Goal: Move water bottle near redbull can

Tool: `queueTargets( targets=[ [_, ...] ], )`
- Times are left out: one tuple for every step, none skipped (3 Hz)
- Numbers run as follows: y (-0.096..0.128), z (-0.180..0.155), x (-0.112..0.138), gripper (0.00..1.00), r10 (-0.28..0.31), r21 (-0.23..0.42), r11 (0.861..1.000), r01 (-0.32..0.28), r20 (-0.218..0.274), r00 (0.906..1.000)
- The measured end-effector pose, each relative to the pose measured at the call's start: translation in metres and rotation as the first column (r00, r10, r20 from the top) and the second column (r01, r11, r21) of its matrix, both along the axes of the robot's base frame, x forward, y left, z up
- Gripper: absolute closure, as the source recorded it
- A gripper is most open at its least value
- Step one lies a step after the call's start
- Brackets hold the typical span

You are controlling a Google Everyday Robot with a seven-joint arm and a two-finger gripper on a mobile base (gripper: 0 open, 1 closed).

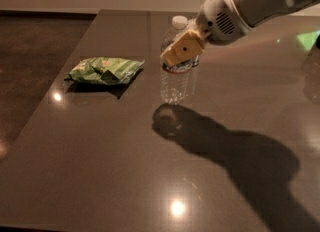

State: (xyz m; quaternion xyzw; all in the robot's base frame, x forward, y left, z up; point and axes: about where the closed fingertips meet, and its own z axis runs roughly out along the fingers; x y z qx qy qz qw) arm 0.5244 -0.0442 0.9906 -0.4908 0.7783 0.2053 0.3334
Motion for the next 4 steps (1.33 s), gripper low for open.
queueTargets(
  targets=[
    [-0.020,0.008,0.036,1.00,-0.071,-0.002,0.997,0.071,0.045,0.9965],
    [-0.036,0.013,0.057,1.00,-0.103,-0.004,0.995,0.103,0.071,0.9922],
    [-0.051,0.008,0.073,1.00,-0.131,-0.030,0.991,0.133,0.065,0.9892],
    [-0.063,-0.001,0.087,1.00,-0.144,-0.039,0.988,0.146,0.058,0.9879]
  ],
)
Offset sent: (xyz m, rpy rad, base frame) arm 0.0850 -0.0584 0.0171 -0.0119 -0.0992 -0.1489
